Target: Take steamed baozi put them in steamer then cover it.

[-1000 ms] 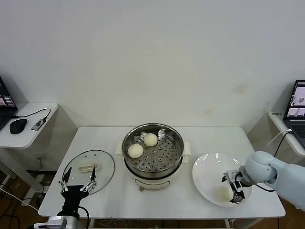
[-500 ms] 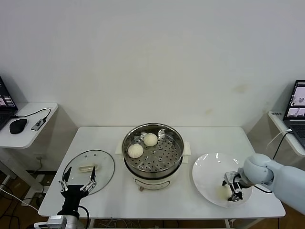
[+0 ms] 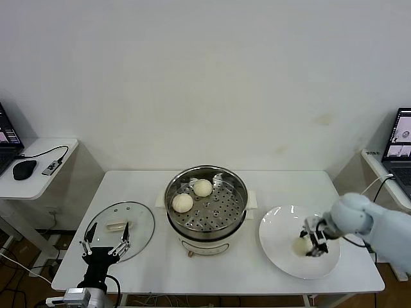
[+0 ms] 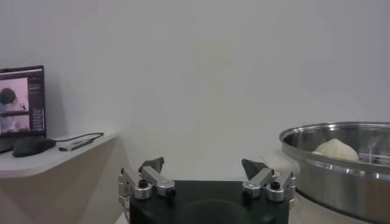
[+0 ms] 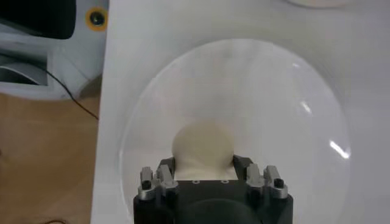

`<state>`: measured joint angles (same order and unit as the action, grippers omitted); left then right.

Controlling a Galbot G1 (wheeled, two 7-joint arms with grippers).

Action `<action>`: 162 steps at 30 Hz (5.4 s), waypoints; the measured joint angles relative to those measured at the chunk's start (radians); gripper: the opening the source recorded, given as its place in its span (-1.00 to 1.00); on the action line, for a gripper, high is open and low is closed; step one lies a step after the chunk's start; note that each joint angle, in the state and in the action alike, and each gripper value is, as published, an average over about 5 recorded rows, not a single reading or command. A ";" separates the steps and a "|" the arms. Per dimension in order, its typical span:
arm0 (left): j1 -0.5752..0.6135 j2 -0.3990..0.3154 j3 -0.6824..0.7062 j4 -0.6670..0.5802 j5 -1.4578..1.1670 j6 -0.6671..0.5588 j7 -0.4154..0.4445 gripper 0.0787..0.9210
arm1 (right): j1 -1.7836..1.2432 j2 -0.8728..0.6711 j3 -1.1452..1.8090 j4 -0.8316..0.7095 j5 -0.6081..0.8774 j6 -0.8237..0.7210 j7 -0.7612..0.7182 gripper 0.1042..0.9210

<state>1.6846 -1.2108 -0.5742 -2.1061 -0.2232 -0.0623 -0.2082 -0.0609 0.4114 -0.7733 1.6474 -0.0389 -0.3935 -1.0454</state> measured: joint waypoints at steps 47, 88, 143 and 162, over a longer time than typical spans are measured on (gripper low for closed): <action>-0.009 -0.038 -0.016 -0.021 -0.002 -0.011 -0.011 0.77 | 0.593 0.727 -0.547 -0.139 0.054 0.484 0.084 0.24; -0.023 -0.014 0.000 -0.006 0.004 -0.009 -0.007 0.77 | 0.624 0.429 -0.440 -0.049 0.116 0.183 0.053 0.76; -0.012 -0.006 0.006 0.026 0.023 -0.012 -0.005 0.77 | -0.309 0.066 0.279 -0.230 -0.236 0.102 -0.018 0.62; -0.008 -0.009 0.011 0.006 0.033 -0.010 -0.006 0.77 | -0.296 0.069 0.273 -0.225 -0.228 0.098 -0.022 0.12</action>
<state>1.6769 -1.2202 -0.5627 -2.1005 -0.1905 -0.0726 -0.2142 -0.3569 0.4801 -0.5007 1.4225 -0.2665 -0.2958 -1.0674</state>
